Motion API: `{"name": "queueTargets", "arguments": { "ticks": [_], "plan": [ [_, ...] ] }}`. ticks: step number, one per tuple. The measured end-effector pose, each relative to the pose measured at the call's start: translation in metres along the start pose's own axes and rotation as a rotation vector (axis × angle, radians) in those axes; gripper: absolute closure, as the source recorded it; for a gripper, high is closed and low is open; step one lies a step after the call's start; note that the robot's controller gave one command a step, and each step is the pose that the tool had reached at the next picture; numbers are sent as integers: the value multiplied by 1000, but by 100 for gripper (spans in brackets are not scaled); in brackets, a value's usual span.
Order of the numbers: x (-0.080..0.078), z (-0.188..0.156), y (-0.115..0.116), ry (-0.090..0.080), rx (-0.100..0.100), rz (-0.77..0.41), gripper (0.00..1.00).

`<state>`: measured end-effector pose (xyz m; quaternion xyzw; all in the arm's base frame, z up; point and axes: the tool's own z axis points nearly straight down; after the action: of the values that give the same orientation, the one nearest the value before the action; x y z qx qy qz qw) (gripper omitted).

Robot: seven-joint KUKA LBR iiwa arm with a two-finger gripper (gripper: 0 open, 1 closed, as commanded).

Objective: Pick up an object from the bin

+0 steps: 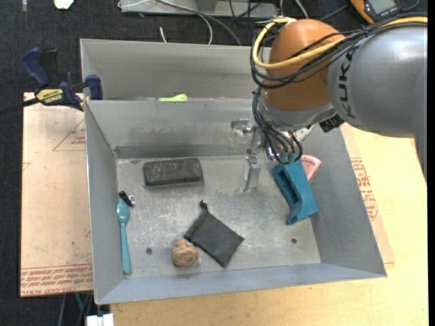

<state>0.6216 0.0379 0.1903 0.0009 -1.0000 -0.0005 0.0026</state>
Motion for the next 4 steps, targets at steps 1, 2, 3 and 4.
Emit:
{"name": "queueTargets", "arguments": {
  "ticks": [1, 2, 3, 4],
  "plan": [
    [-1, -5, 0, -7, 0, 1, 0],
    [10, 61, 67, -10, -2, 35, 0],
    [-14, 99, 78, -21, -2, 20, 0],
    [-4, 115, 89, -22, -8, -35, 100]
  ]
}}
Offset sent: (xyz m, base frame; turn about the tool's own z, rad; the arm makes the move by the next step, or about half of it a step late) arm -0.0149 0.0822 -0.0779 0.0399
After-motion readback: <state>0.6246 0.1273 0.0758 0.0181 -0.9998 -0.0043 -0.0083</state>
